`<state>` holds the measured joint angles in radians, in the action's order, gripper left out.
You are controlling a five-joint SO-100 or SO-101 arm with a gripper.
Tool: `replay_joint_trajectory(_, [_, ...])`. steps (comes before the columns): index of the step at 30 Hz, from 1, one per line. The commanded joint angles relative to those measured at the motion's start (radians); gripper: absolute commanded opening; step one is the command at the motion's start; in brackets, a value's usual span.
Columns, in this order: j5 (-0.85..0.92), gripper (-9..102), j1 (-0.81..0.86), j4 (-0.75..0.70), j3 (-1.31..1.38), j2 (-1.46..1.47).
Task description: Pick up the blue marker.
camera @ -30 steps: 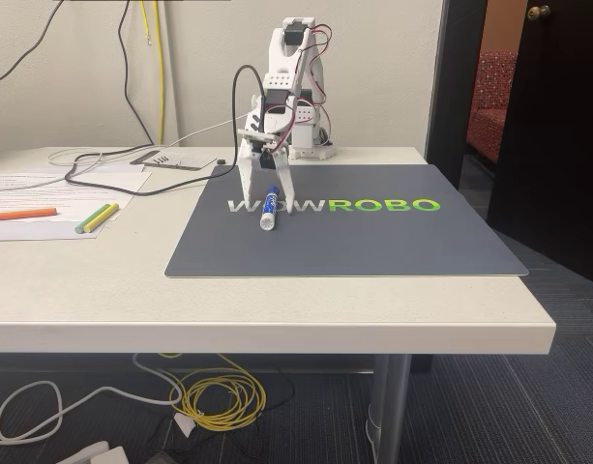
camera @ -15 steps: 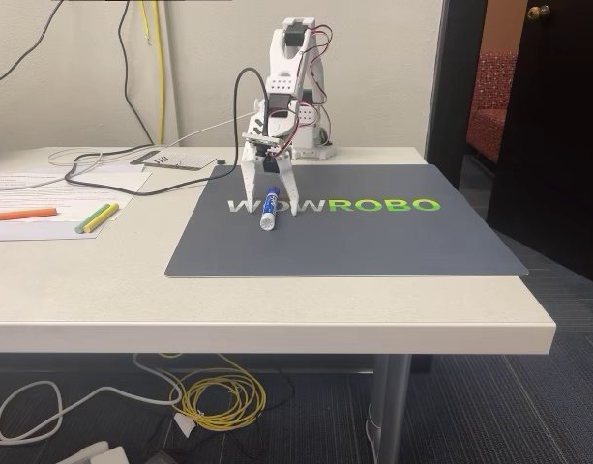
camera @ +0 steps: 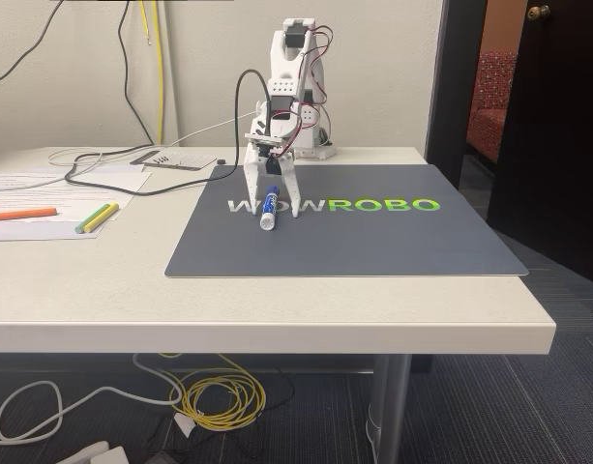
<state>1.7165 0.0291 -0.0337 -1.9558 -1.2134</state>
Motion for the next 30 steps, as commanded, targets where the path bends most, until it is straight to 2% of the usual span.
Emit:
replay_joint_trajectory(1, [-0.005, 26, 0.0, 0.003, 0.005, -0.003])
replay_joint_trajectory(30, [-0.046, 12, 0.006, -0.034, -0.038, -0.054])
